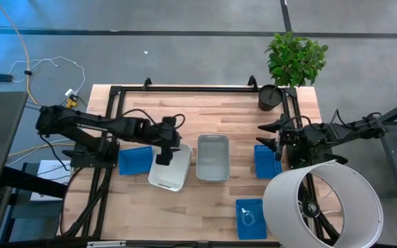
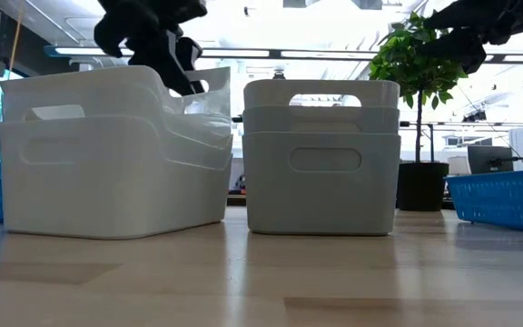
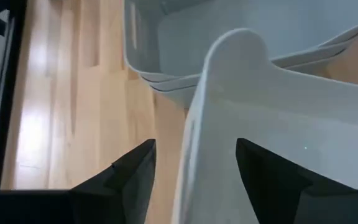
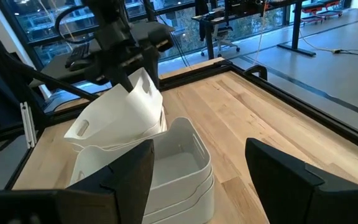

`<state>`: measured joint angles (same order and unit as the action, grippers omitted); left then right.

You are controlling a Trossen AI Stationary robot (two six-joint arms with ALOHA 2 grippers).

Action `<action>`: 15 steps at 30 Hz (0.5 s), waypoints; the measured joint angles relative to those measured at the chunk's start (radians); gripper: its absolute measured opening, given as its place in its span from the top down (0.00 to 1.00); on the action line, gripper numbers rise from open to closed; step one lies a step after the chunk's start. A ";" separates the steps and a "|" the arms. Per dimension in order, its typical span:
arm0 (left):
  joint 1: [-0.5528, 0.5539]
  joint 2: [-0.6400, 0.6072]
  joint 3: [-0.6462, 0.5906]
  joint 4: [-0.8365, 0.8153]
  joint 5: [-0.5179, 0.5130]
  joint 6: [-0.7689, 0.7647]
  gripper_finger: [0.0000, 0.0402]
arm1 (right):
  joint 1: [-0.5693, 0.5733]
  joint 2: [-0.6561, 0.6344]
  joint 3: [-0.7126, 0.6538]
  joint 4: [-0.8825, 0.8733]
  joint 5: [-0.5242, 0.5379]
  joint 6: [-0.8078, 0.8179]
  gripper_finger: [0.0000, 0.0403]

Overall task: Stack baskets by color
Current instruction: Stack the bottom white bin on top of the other top white bins

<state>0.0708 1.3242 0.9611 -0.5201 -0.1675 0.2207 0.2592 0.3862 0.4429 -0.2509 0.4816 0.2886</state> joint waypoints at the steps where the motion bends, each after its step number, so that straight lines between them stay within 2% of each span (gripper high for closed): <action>1: 0.000 0.004 0.000 0.000 0.006 0.000 0.50 | 0.000 0.000 0.000 0.000 0.000 0.000 0.40; 4: 0.000 0.007 0.000 0.000 0.030 0.000 0.61 | 0.000 0.000 0.000 0.000 0.004 -0.007 0.40; 10: 0.002 -0.010 0.000 0.001 0.058 0.005 0.95 | 0.000 0.000 0.000 -0.001 0.004 -0.020 0.40; 15: 0.008 -0.028 0.000 0.000 0.075 0.011 0.96 | 0.000 0.000 0.000 -0.002 0.023 -0.027 0.40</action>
<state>0.0788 1.2966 0.9614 -0.5199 -0.0922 0.2315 0.2592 0.3862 0.4430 -0.2527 0.5045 0.2615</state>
